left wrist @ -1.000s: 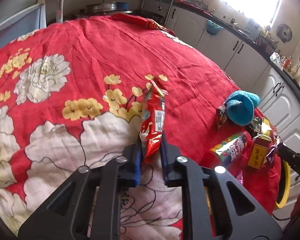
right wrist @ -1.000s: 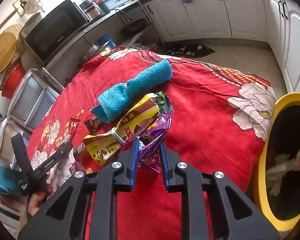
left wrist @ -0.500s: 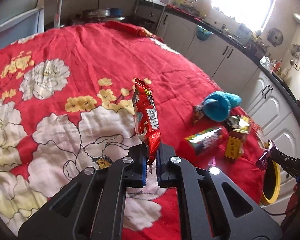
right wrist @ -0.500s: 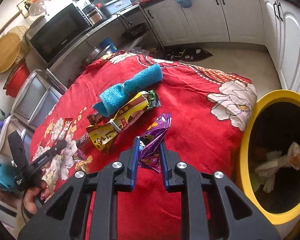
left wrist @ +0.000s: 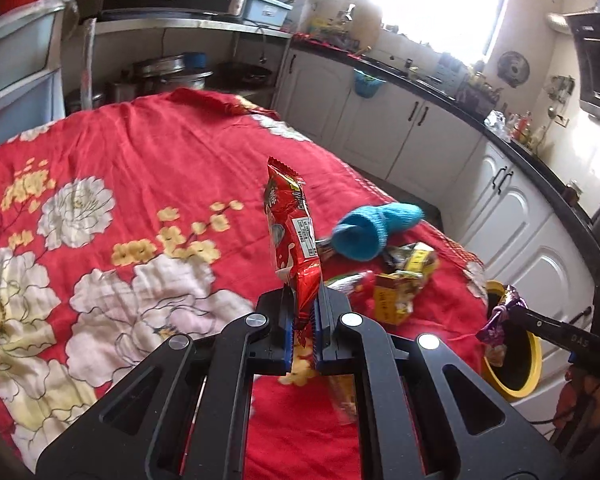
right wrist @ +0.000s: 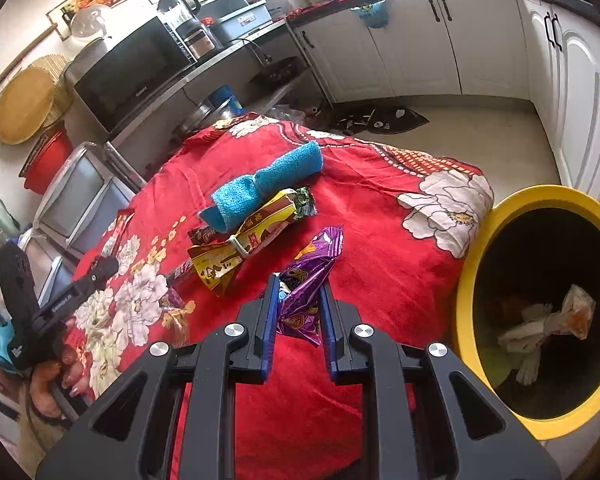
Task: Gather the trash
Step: 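Lift both wrappers and carry them over the yellow bin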
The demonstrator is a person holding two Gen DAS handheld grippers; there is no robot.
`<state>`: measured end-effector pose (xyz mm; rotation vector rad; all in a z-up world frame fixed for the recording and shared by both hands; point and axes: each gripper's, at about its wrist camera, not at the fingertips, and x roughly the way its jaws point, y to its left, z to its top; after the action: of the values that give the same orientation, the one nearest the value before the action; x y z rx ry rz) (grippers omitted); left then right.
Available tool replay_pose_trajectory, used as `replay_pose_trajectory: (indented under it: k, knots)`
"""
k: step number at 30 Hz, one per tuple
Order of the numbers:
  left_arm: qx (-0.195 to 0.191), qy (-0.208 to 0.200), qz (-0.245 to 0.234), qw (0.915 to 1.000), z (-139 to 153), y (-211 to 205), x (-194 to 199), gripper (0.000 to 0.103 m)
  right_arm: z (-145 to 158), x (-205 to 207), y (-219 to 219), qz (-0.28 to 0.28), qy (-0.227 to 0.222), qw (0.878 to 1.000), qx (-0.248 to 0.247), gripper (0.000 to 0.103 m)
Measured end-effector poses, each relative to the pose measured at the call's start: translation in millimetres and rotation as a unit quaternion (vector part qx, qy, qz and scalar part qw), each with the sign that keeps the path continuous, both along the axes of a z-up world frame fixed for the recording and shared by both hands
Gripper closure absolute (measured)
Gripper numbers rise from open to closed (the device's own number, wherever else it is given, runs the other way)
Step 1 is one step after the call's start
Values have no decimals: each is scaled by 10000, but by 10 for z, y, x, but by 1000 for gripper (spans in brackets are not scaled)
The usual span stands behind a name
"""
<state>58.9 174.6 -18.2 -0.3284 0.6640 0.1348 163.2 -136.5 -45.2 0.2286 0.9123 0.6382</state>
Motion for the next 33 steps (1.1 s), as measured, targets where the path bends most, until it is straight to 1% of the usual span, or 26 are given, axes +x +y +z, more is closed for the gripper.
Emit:
replay_pose_trajectory:
  k: [7,15,33]
  knots:
    - [55,-107,-267,9996,86,-253,50,100,62,-71,-129,-35,-133,9999,-36,84]
    - [97,-189,-579,9981,162,-559,136,100,142,-128,-369,-220,-253,9994,-8,84]
    - [117,-298,-1255,9916,239,-1174,381,100,341,-176,-947,-901,-523,9945,66,84]
